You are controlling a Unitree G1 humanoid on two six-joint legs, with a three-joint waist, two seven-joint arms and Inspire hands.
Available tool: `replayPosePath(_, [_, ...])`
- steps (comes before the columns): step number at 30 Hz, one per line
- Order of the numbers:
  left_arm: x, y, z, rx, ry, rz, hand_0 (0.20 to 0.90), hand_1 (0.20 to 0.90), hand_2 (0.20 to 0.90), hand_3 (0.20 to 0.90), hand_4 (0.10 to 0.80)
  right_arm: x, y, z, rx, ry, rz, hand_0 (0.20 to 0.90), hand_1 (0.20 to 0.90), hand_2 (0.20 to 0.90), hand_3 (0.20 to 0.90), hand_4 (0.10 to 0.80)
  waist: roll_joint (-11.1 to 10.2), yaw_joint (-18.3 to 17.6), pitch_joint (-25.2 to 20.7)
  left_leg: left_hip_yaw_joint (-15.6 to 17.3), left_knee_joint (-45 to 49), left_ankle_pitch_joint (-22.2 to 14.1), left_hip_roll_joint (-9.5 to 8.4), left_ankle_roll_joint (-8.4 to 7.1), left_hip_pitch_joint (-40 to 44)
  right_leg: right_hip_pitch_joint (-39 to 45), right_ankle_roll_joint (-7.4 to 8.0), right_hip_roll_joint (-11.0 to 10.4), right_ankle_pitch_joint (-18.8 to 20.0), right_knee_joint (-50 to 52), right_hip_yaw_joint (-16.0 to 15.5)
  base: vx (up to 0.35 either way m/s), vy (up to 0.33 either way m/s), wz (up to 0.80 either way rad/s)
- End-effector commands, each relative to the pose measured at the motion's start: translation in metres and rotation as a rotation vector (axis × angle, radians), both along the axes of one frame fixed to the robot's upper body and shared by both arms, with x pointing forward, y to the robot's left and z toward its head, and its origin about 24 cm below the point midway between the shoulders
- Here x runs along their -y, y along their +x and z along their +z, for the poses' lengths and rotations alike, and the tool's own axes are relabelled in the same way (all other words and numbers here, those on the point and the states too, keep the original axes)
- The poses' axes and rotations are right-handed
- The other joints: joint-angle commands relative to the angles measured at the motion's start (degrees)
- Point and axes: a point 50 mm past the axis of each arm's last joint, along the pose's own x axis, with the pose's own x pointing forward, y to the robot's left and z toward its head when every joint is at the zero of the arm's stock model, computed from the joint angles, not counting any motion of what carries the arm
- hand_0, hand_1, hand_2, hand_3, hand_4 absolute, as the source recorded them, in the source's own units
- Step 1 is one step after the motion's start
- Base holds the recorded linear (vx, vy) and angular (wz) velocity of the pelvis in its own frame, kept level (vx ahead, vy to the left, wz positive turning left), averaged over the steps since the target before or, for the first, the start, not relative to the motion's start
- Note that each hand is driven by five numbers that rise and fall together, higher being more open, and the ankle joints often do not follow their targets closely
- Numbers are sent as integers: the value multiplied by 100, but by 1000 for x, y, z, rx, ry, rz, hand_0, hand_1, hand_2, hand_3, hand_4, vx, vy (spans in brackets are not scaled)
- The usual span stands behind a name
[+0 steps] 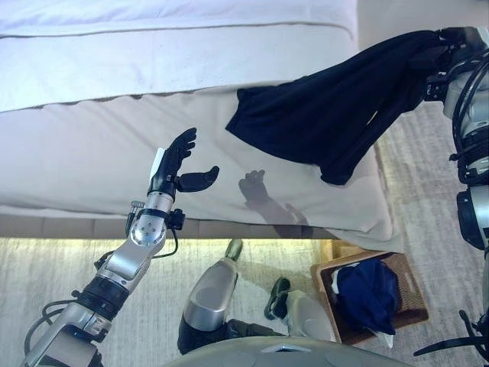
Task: Pick up the clothes from the bed and place them into the basket
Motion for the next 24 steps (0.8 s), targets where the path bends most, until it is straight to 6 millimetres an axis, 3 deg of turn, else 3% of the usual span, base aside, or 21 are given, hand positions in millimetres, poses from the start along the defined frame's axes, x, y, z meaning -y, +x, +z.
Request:
replayPosePath(1, [-6, -6, -14, -9, -18, 43, 900, 900, 900, 900, 800, 1, -20, 57, 228, -199, -11, 300, 300, 300, 200, 100, -175, -344, -1681, 360, -183, -471, 145, 32, 311, 0, -106, 170, 883, -500, -112, -3, 24, -28])
replayPosePath(5, [-13, -8, -24, -75, 22, 57, 900, 900, 900, 900, 800, -6, -25, 83, 289, -212, 3, 300, 300, 300, 200, 100, -197, -358, -1872, 678, -703, -276, 264, -39, 554, 92, 55, 119, 1127, -791, -377, -23, 5, -44])
replayPosePath(10, [-18, -5, -29, -112, 128, 34, 900, 900, 900, 900, 800, -21, -29, 107, 355, -251, 57, 300, 300, 300, 200, 100, -188, -575, -2075, 817, -1122, -117, 316, -71, 648, 65, 78, 240, 1207, -1127, -216, -59, -3, -45])
replayPosePath(16, [-25, -1, -33, -155, 193, 9, 900, 900, 900, 900, 800, -30, -35, 107, 421, -245, 115, 300, 300, 300, 200, 100, -161, -953, -2147, 997, -1172, -176, 346, -61, 697, 20, 59, 377, 1239, -1425, 180, -43, 5, -23])
replayPosePath(24, [-25, -6, -50, -230, 242, -24, 900, 900, 900, 900, 800, -22, -45, 100, 457, -230, 92, 300, 300, 300, 200, 100, -119, -1388, -2210, 1359, -1172, -316, 422, -105, 761, -6, 84, 477, 1458, -1848, 650, -18, 9, -31])
